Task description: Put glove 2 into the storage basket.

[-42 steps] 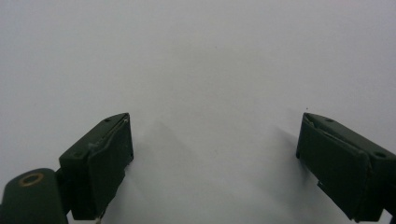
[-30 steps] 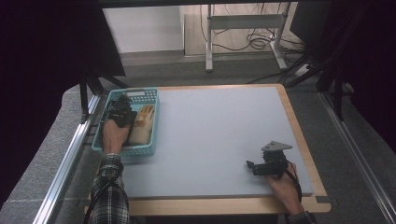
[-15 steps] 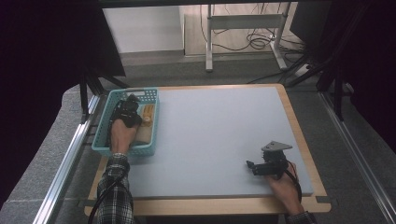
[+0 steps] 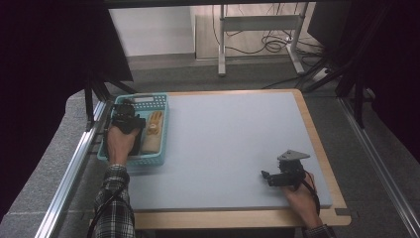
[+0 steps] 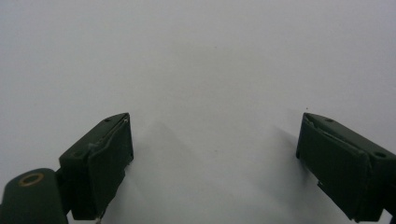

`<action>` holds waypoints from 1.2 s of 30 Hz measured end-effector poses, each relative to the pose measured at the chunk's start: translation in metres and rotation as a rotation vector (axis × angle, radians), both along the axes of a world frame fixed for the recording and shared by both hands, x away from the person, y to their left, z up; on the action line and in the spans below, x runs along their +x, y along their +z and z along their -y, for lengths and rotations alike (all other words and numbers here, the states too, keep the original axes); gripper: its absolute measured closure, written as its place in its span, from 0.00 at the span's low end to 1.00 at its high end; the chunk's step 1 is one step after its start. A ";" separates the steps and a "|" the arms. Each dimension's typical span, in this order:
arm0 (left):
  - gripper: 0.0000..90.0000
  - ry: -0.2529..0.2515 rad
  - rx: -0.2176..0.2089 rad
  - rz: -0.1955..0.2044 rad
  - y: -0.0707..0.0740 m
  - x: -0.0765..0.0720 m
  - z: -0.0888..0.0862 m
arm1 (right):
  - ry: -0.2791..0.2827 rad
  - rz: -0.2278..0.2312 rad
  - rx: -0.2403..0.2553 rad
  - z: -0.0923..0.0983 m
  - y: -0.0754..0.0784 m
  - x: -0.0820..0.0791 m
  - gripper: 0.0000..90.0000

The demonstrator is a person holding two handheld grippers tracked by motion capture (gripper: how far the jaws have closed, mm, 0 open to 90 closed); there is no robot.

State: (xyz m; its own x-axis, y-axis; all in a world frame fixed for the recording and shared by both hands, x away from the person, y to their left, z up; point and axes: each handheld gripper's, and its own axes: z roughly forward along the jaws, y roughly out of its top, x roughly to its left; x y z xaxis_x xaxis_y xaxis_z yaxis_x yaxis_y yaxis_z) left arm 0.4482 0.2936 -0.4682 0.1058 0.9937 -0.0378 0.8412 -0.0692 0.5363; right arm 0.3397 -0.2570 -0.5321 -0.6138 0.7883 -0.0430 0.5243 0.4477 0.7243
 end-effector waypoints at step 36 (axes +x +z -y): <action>0.08 -0.114 -0.100 0.171 0.028 -0.041 -0.006 | -0.001 0.001 -0.001 0.000 0.000 0.000 0.11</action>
State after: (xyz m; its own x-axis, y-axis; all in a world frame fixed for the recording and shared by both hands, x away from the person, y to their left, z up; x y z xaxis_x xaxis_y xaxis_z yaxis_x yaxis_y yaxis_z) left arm 0.4073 0.2996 -0.4404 0.2302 0.9672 -0.1074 0.7274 -0.0977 0.6792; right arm 0.3396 -0.2569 -0.5323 -0.6132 0.7887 -0.0444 0.5242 0.4483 0.7240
